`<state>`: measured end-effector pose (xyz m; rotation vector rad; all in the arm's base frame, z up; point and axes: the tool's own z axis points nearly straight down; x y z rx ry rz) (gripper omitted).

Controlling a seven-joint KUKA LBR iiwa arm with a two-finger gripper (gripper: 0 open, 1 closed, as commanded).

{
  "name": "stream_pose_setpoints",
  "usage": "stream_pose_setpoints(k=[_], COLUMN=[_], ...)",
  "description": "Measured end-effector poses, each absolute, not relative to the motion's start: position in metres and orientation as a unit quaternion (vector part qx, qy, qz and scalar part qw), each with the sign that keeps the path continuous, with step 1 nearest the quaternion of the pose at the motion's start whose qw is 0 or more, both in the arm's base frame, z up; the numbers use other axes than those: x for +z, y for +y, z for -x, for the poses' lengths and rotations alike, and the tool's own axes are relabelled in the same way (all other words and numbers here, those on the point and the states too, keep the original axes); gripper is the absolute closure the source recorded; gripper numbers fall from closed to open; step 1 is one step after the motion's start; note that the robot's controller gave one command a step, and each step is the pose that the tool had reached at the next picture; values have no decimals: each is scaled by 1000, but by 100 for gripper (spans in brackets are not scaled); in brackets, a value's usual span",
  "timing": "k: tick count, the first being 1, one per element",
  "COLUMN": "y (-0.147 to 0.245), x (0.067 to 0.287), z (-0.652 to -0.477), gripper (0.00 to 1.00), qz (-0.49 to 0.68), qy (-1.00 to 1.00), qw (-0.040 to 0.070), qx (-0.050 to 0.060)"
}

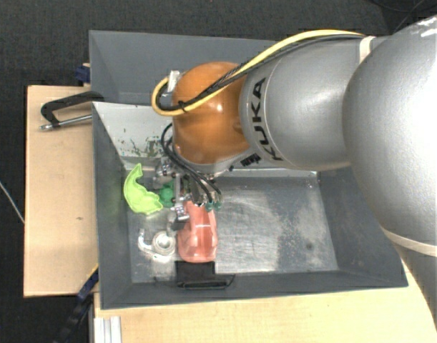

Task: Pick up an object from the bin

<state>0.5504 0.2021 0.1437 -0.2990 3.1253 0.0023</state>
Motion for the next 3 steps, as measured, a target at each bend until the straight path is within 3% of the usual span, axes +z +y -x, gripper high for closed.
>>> stream_pose_setpoints(k=[1,2,3], y=[194,193,193], x=[97,95,95], z=[-568,-571,-571], gripper=[0,100,100], qz=[96,77,77], qy=[995,997,997], qw=[1,2,2], qx=[2,3,3])
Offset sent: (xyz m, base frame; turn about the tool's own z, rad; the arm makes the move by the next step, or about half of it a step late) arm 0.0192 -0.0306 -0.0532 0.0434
